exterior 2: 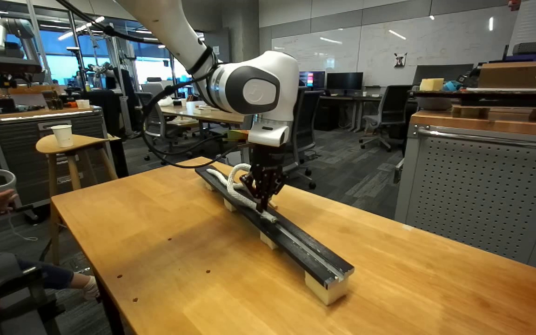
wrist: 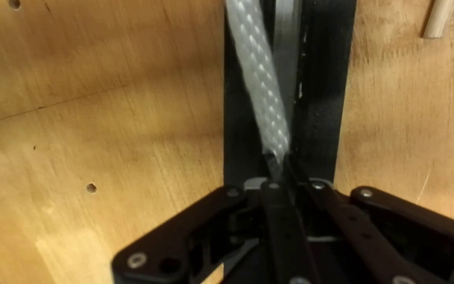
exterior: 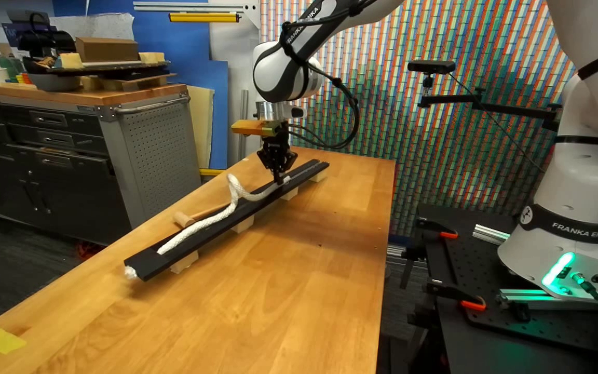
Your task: Stretch out the white rope on the black object
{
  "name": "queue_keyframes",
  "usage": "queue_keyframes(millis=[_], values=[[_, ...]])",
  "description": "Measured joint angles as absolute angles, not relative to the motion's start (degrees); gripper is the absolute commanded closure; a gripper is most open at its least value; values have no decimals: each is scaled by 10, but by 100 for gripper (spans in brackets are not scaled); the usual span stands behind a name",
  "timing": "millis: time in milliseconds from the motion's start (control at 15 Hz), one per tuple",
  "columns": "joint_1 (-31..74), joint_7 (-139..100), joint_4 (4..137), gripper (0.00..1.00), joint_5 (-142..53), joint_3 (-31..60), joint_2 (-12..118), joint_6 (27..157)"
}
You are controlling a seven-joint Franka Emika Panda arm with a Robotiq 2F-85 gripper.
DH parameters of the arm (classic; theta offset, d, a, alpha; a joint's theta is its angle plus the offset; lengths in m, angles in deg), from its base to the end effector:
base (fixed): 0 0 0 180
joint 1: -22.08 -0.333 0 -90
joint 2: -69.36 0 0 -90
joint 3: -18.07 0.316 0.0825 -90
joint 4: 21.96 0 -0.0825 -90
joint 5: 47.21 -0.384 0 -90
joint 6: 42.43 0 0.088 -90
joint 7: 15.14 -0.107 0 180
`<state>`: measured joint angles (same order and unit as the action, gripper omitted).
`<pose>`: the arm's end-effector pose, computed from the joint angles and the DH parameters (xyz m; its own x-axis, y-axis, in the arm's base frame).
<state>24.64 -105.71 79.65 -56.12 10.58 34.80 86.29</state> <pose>0.6386 -0.1028 0.2119 -0.2704 -0.9622 -0.0331 -0.9564 0.2646 0.1238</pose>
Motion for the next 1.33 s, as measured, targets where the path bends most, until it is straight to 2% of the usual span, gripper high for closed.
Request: queue_keyframes(millis=[1333], values=[[292,-1057,799,98,-561,52,349,863]])
